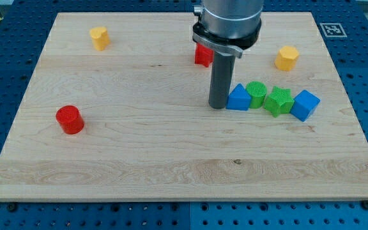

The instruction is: Adjust blue blocks and green blocks in a horizontal line

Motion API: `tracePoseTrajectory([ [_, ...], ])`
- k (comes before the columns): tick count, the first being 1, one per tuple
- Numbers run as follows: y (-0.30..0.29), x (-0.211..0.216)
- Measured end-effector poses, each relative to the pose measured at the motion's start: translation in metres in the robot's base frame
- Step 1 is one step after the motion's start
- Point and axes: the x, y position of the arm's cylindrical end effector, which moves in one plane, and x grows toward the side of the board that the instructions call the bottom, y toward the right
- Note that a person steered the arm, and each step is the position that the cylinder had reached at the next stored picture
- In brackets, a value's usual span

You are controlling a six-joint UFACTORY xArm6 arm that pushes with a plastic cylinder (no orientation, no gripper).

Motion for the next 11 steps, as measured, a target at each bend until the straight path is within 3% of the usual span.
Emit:
tracePoseTrajectory([
  [1, -0.013, -0.004],
  [2, -0.048, -0.039],
  [3, -0.021, -0.071],
  [4, 0.014, -0.067],
  [7, 0.048, -0.022],
  [9, 0.050, -0.054],
  [11, 0.074, -0.039],
])
